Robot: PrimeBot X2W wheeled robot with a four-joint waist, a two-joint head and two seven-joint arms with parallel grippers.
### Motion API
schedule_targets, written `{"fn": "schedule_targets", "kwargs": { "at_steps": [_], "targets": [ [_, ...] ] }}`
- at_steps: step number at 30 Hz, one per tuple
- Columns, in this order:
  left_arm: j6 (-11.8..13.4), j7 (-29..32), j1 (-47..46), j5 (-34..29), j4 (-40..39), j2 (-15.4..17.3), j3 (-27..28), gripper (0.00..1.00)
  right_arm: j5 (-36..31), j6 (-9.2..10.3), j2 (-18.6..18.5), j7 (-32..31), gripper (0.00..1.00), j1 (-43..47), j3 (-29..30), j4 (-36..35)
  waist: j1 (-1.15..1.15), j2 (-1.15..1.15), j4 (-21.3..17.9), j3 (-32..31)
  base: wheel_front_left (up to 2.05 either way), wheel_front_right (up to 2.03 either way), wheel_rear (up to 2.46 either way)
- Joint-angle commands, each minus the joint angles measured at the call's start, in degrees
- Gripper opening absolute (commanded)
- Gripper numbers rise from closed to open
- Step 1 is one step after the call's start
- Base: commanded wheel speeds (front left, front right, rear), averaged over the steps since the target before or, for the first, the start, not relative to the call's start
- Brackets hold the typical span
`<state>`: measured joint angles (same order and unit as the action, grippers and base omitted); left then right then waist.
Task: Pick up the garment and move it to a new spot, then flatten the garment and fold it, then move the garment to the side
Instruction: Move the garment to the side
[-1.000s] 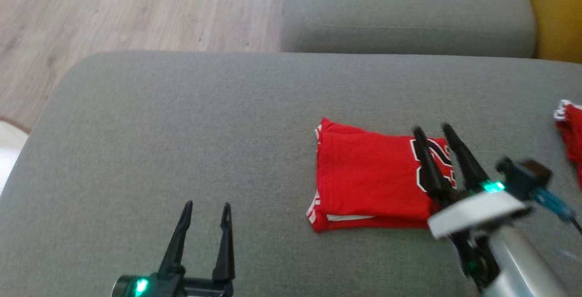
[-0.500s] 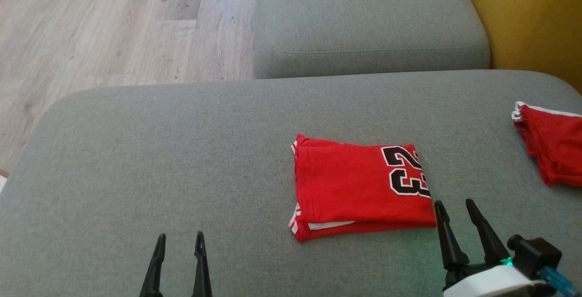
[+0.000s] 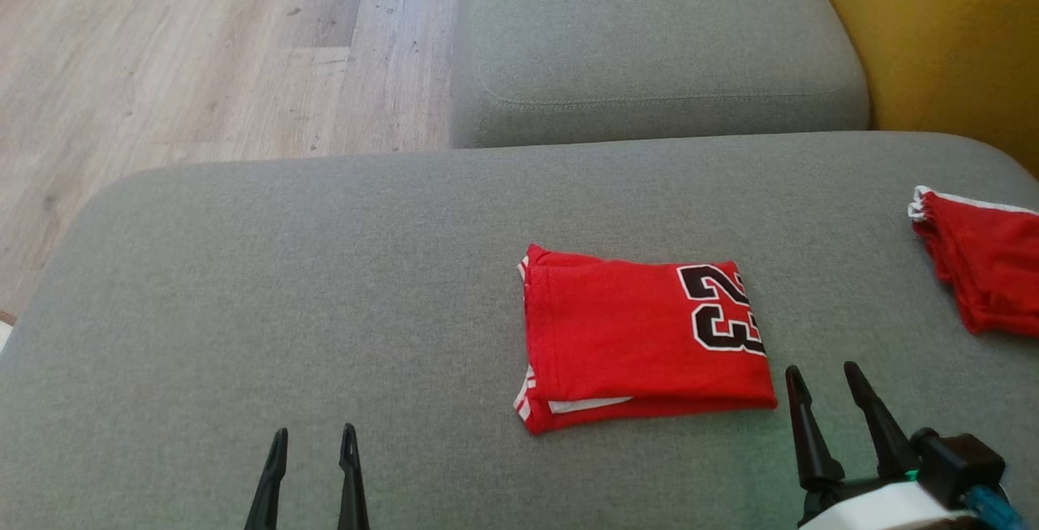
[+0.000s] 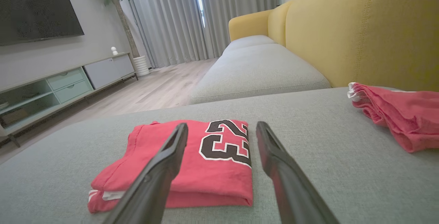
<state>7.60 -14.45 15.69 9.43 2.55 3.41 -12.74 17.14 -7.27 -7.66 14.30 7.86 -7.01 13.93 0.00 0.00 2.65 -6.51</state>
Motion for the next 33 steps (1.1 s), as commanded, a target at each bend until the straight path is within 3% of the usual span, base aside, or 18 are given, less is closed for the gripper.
{"fn": "schedule_targets", "kwargs": {
  "at_steps": [1,20,33],
  "targets": [
    [0.4,-0.5,-1.7,-0.4,-2.0,-0.5,2.1,1.00,-0.8,-0.22,-0.3,0.7,1.00,-1.6,-0.9,-1.9,0.00,0.00,-0.2,0.0,0.00,0.00,0.00],
    [0.1,-0.5,-1.5,-1.2,-1.7,-0.5,2.0,1.00,-3.1,-0.22,0.1,0.7,1.00,-0.9,0.1,-2.5,0.00,0.00,-1.2,0.0,0.00,0.00,0.00],
    [1.0,-0.5,-3.0,-2.0,-2.3,-0.5,0.9,1.00,-4.2,-0.22,-0.7,0.7,1.00,-3.0,0.6,-1.7,0.00,0.00,-0.5,4.1,0.00,0.00,0.00]
  ]
}}
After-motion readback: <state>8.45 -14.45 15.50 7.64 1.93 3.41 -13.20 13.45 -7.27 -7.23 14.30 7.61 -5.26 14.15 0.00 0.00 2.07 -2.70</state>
